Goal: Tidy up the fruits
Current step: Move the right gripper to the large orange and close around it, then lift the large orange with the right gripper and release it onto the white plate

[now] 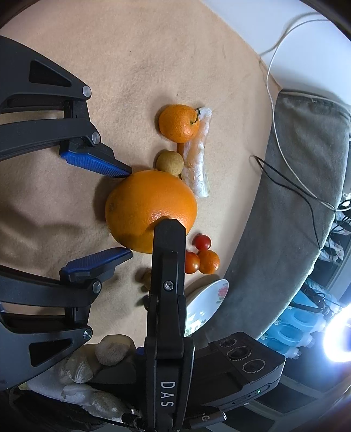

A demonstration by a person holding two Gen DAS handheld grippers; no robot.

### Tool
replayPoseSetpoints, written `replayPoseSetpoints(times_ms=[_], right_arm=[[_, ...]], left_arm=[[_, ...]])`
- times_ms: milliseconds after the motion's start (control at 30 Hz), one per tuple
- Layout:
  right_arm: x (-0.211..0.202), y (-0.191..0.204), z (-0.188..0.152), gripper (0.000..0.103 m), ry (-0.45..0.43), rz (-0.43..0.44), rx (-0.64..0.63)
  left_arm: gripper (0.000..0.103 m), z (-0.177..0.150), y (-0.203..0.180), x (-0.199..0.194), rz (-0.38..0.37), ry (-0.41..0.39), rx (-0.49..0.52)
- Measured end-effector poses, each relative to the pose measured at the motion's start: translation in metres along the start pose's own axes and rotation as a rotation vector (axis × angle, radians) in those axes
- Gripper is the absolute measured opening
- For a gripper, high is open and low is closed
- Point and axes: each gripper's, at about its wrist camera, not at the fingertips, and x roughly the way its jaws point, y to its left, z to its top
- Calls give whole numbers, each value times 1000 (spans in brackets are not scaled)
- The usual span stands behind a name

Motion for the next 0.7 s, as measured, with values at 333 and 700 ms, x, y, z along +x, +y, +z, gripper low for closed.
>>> replayPoseSetpoints(times_ms=[333,700], right_arm=[[-10,2,-2,56,-18,-16,-12],[-36,-5,-3,56,-59,-28,-13]], left_arm=[[53,2,-6,2,-8,-2,15],[53,14,-28,7,-23,-14,68]])
